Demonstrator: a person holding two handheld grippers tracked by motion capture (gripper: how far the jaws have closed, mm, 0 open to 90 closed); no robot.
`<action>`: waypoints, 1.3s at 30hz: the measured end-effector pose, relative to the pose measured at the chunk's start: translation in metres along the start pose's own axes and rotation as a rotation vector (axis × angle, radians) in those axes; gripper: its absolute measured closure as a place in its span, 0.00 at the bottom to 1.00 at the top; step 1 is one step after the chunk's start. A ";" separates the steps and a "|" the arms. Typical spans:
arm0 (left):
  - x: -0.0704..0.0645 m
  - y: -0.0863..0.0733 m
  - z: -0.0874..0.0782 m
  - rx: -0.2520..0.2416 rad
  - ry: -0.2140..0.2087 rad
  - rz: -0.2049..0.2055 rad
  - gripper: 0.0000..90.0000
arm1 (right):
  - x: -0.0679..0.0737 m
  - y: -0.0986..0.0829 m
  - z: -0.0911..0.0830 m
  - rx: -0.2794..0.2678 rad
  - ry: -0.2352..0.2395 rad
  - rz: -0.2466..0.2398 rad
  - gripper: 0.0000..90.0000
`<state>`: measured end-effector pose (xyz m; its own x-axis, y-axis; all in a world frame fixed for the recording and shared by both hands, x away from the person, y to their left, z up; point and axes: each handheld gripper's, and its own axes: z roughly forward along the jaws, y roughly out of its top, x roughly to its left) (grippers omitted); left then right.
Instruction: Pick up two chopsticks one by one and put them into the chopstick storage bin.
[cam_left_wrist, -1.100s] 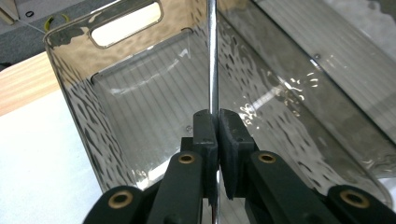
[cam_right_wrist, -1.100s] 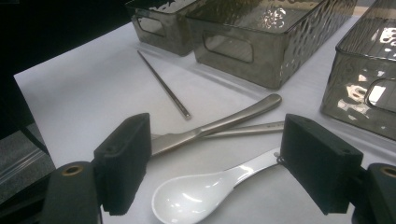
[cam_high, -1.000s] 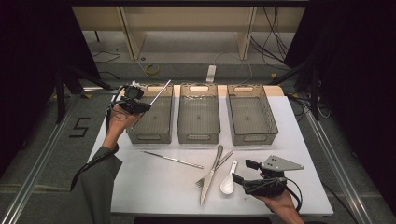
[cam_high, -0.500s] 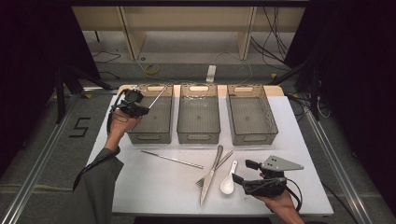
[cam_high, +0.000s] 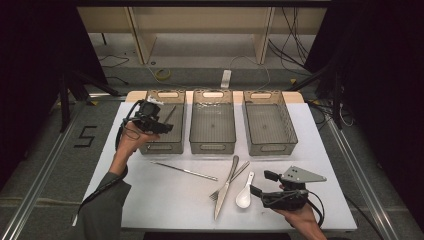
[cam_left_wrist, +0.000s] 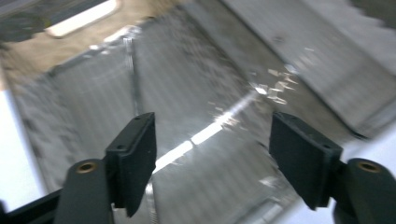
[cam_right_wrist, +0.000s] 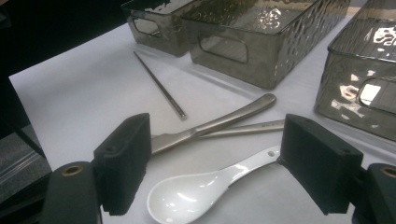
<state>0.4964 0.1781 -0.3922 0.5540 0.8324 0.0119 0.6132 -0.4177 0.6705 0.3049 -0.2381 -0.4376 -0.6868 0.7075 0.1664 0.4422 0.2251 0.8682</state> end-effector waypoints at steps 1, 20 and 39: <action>-0.005 -0.003 -0.002 -0.010 -0.016 0.009 0.33 | 0.000 0.000 0.000 -0.001 -0.002 0.004 0.29; -0.058 -0.019 -0.013 0.097 -0.129 0.258 0.18 | 0.004 0.001 0.000 0.000 0.015 -0.014 0.29; -0.084 -0.033 0.008 0.338 -0.208 0.410 0.36 | 0.005 0.001 0.001 0.006 0.016 -0.019 0.29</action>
<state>0.4348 0.1191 -0.4215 0.8627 0.5029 0.0522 0.4518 -0.8131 0.3670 0.3020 -0.2339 -0.4362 -0.7044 0.6921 0.1576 0.4326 0.2425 0.8683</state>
